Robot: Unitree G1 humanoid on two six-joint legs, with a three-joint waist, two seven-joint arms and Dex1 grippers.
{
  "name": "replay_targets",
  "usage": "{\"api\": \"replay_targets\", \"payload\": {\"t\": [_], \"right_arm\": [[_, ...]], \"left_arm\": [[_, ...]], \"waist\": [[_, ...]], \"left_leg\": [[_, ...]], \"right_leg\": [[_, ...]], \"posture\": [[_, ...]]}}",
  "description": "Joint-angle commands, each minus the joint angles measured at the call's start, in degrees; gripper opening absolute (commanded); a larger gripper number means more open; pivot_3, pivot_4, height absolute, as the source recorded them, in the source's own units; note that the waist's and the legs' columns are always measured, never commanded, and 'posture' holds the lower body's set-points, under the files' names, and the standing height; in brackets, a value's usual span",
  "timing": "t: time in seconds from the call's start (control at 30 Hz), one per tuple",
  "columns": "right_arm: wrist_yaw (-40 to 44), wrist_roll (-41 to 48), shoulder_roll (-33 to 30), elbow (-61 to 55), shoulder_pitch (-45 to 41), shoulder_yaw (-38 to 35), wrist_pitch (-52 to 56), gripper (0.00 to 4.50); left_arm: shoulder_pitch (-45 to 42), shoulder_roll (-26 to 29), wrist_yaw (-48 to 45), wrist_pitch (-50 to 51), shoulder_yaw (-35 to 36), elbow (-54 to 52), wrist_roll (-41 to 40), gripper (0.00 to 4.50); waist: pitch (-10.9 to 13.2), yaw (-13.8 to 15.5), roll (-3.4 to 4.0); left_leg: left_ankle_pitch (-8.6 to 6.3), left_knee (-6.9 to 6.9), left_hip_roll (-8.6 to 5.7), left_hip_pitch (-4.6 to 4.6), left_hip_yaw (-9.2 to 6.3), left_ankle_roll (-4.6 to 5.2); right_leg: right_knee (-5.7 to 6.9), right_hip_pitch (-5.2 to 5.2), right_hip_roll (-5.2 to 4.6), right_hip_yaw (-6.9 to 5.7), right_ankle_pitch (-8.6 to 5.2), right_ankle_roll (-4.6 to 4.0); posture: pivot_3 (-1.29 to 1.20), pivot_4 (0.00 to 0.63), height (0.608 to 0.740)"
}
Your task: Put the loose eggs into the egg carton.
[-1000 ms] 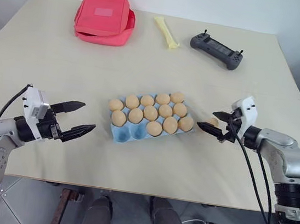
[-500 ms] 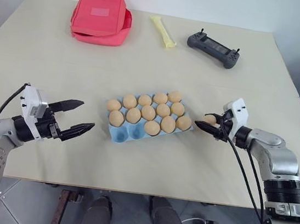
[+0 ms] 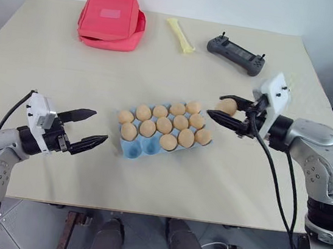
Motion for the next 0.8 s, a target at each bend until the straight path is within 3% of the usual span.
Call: {"api": "replay_targets", "payload": {"t": [0.03, 0.27, 0.7, 0.8], "right_arm": [[-1.06, 1.01, 4.39, -2.05, -2.15, 5.03, 0.52, 2.41], [-1.48, -4.14, 12.37, 1.56, -2.59, 17.14, -3.57, 2.41], [-1.15, -10.99, 18.66, 9.07, -4.41, 22.98, -7.93, 2.41], [-0.97, -11.29, 18.85, 9.13, -4.53, 22.65, -7.90, 3.44]], "left_arm": [[-1.00, 0.16, -0.23, -1.06, 0.19, 0.03, -0.35, 4.50], [1.05, -0.25, 0.91, -1.04, 1.32, -1.87, -0.76, 4.50], [3.68, -0.77, 2.94, -0.99, 2.04, -4.30, -1.53, 4.50], [3.72, -0.69, 3.08, -0.96, 2.06, -4.36, -1.61, 4.50]], "waist": [[0.00, 0.01, 0.00], [0.00, -0.32, 0.00], [0.00, -0.99, 0.00], [0.00, -1.00, 0.00]], "left_leg": [[0.00, -0.01, 0.00, -0.01, 0.00, 0.00], [0.00, -0.16, 0.01, -0.02, 0.00, 0.00], [0.00, -0.28, 0.02, -0.08, -0.01, -0.02], [0.00, -0.31, 0.02, -0.08, -0.01, -0.02]], "right_leg": [[0.00, 0.00, 0.00, 0.00, 0.02, 0.03], [0.03, -0.09, 0.00, -0.04, 0.11, 0.22], [0.11, -0.25, 0.00, -0.07, 0.13, 0.25], [0.12, -0.27, 0.00, -0.08, 0.13, 0.25]], "posture": [[0.00, 0.150, 0.740], [0.00, 0.150, 0.740], [0.00, 0.150, 0.740], [0.00, 0.150, 0.740]]}}
